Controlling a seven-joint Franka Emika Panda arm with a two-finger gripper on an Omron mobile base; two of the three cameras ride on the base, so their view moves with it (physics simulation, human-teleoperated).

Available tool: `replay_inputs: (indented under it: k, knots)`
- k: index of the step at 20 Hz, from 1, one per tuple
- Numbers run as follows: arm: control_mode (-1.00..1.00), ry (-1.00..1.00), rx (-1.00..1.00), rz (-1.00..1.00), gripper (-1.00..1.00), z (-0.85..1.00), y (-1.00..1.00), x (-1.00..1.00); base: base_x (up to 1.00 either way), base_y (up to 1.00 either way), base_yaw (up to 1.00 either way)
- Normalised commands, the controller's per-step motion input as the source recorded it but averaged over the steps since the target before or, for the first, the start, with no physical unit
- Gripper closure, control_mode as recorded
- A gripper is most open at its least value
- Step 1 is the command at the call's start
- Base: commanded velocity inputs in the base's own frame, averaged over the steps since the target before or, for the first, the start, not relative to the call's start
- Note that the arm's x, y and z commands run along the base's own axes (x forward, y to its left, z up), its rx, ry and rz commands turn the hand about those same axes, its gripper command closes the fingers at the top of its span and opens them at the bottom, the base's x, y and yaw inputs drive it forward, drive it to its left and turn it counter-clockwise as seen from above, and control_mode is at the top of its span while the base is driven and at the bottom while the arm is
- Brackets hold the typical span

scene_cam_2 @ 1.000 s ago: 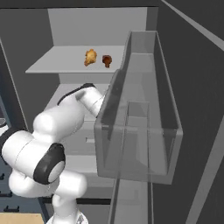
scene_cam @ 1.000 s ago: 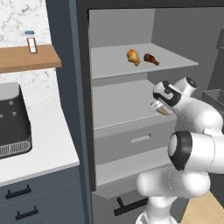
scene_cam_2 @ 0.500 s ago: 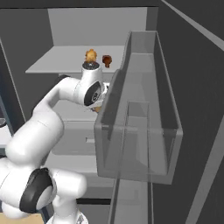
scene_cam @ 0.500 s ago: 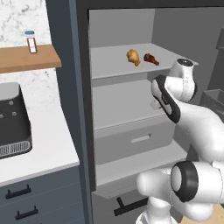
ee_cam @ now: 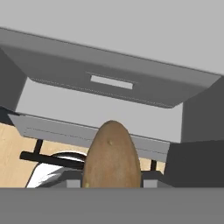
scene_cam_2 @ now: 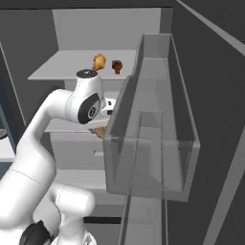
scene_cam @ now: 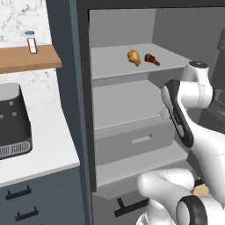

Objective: Place one sweet potato and one chicken drumstick in each tupperware on the nearby counter, to pack two identical lunches.

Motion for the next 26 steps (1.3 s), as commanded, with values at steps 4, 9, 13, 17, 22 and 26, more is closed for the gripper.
replay_inputs:
  k: [4, 9, 13, 17, 22, 26]
  knots:
    - [-1.0, 0.0, 0.0, 0.0, 1.0, 0.0, 0.0, -0.78, 0.0, 0.0, 0.0]
    - [-1.0, 0.0, 0.0, 0.0, 1.0, -0.01, 0.02, -0.64, 0.0, 0.0, 0.0]
    - [1.0, 0.0, 0.0, 0.0, 1.0, 0.0, 0.0, 0.0, -0.89, 0.57, 0.0]
    - [1.0, 0.0, 0.0, 0.0, 1.0, 0.0, 0.0, 0.0, -0.78, 0.95, 0.0]
    - [1.0, 0.0, 0.0, 0.0, 1.0, 0.0, 0.0, 0.0, -0.44, 1.0, 0.0]
    - [1.0, 0.0, 0.0, 0.0, 1.0, 0.0, 0.0, 0.0, -0.25, 1.0, 0.0]
